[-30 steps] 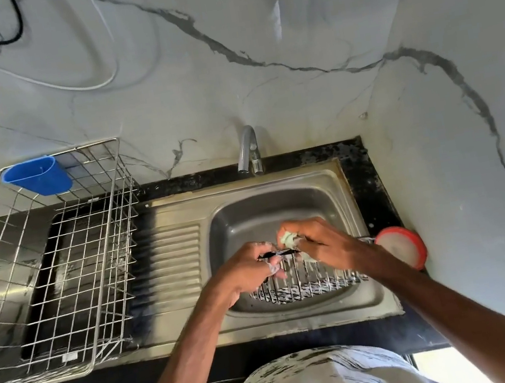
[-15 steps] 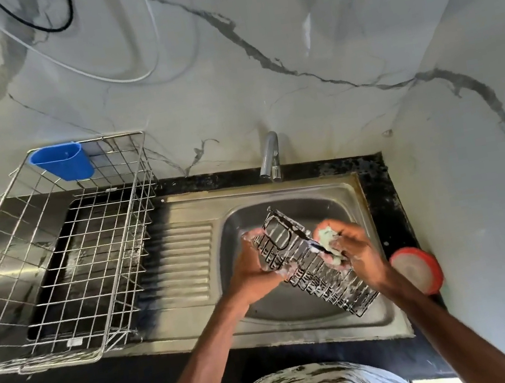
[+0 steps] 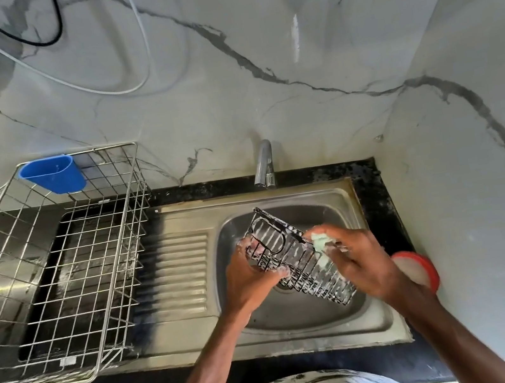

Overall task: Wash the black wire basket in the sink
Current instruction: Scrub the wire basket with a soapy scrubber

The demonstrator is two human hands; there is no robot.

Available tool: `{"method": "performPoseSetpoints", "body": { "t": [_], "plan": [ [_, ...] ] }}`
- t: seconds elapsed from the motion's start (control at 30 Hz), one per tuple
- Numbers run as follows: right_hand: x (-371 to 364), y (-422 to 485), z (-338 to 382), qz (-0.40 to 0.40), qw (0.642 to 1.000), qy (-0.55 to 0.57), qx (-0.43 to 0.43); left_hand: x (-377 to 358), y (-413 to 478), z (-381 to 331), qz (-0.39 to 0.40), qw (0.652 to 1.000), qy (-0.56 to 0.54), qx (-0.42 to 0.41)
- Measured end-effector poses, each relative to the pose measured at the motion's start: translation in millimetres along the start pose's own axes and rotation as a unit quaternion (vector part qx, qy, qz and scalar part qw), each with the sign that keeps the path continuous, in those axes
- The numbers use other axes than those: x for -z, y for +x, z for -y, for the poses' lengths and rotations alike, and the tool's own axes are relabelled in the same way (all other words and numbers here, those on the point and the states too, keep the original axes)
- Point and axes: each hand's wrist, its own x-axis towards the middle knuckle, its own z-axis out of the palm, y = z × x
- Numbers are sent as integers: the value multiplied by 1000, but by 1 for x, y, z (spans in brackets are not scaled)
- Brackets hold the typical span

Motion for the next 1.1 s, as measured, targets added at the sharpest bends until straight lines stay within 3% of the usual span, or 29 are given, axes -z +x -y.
{"method": "performPoseSetpoints", "body": {
  "t": [0.13, 0.23, 0.5, 0.63, 0.83, 0.97, 1.1],
  "plan": [
    [-12, 1, 20, -51, 995, -51, 64, 3, -4, -6, -41, 998, 28, -40],
    [-21, 12, 28, -35, 990, -94, 101, 4, -7, -5, -51, 995, 51, -65],
    [-24, 77, 32, 1, 993, -116, -11, -3, -21, -13, -50, 979, 139, -143],
    [-21, 86, 29, 8, 996, -59, -71, 2, -17, -16, -55, 977, 149, -141],
    [-7, 33, 19, 5, 996, 15, -91, 14, -1, -11, -74, 978, 153, -122],
    [7, 14, 7, 16, 962, 202, -182, 25, 15, -13, -74, 984, 113, -118],
    [4, 10, 9, 32, 949, 246, -193, 29, 35, -17, -40, 993, 48, -104]
  ]
}}
